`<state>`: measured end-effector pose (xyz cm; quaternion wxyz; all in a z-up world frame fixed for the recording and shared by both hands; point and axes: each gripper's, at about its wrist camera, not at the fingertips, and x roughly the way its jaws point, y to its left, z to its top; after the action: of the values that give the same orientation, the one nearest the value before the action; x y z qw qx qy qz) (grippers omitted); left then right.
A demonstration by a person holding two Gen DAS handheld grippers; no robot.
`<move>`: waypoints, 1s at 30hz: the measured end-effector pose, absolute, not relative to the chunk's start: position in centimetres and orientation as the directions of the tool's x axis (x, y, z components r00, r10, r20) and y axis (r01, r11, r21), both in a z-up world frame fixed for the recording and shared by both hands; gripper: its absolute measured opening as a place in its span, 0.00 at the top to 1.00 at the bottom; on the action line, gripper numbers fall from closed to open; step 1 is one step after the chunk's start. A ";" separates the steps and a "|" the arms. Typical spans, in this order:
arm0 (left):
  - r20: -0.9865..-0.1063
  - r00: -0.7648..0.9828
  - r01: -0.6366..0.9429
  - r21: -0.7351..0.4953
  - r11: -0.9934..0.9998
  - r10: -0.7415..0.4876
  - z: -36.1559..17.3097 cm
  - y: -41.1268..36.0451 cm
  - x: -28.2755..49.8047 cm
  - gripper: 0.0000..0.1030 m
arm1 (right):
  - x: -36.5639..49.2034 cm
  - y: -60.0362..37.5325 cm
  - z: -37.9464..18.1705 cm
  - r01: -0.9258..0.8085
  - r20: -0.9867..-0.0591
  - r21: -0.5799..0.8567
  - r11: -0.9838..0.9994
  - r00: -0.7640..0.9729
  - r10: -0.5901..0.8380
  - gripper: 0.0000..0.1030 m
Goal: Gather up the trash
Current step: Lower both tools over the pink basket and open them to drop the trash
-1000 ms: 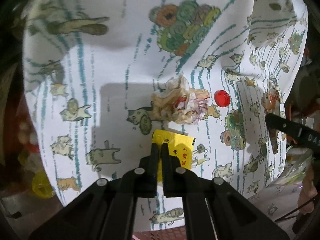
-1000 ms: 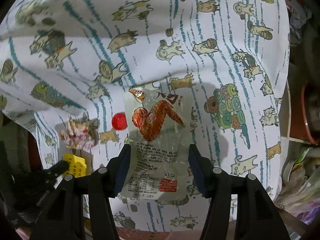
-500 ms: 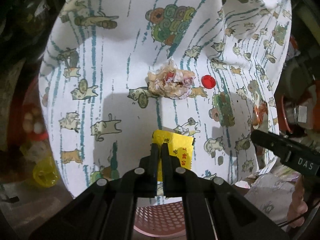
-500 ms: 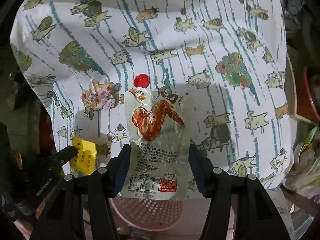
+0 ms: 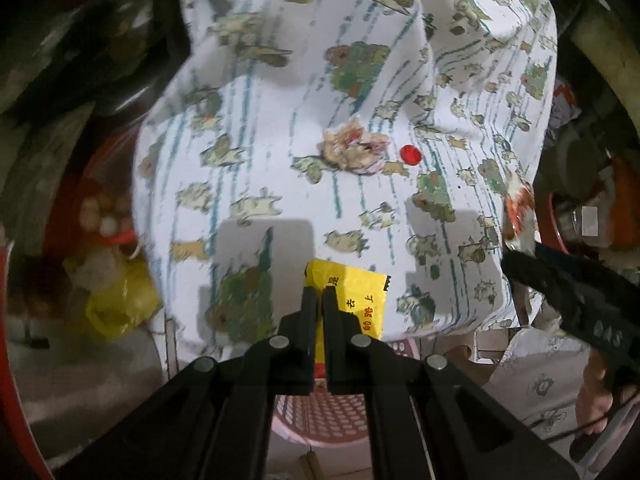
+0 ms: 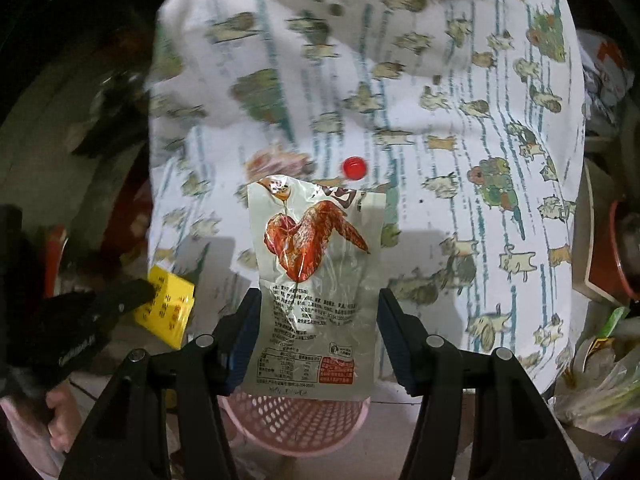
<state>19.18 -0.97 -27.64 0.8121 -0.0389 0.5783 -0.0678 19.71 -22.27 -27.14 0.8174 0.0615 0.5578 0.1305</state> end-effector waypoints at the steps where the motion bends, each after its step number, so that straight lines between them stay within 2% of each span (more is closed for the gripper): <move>1: -0.933 0.324 0.053 -0.145 0.988 -0.154 -27.4 -0.7 18.7 0.97 | 19.1 -21.9 -26.9 -0.151 -0.895 0.239 0.959 0.349 0.278 0.42; 4: -0.931 0.329 0.009 -0.167 0.986 -0.160 -27.2 0.2 17.5 0.97 | 17.3 -21.4 -26.3 -0.138 -0.888 0.243 0.960 0.367 0.277 0.42; 7: -0.930 0.323 -0.030 -0.198 0.980 -0.178 -28.0 0.6 16.0 0.98 | 15.6 -21.6 -26.6 -0.084 -0.868 0.327 0.941 0.366 0.335 0.42; 9: -0.925 0.312 -0.040 -0.242 0.969 -0.218 -29.3 0.6 15.0 0.98 | 14.6 -21.5 -27.5 -0.058 -0.858 0.364 0.930 0.368 0.359 0.42; 13: -0.934 0.265 -0.016 -0.252 0.968 -0.239 -32.4 0.1 14.0 0.98 | 12.9 -21.0 -31.1 -0.060 -0.843 0.437 0.897 0.321 0.432 0.42; 17: -0.948 0.187 -0.044 -0.268 0.962 -0.256 -35.7 0.2 13.7 0.97 | 11.3 -20.3 -34.5 -0.115 -0.861 0.410 0.905 0.277 0.425 0.42; 20: -0.955 0.136 -0.071 -0.275 0.959 -0.264 -37.7 0.3 13.7 0.98 | 10.9 -20.2 -37.0 -0.109 -0.863 0.459 0.882 0.183 0.472 0.42; 30: -0.974 0.040 -0.097 -0.227 0.969 -0.224 -41.8 -0.8 13.3 0.97 | 10.6 -17.3 -44.8 -0.175 -0.930 0.346 0.922 0.065 0.361 0.41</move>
<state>13.34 -0.81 -41.80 0.7118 -0.1162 0.6913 -0.0447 10.58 -17.31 -44.84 0.7263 0.0708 0.6583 0.1846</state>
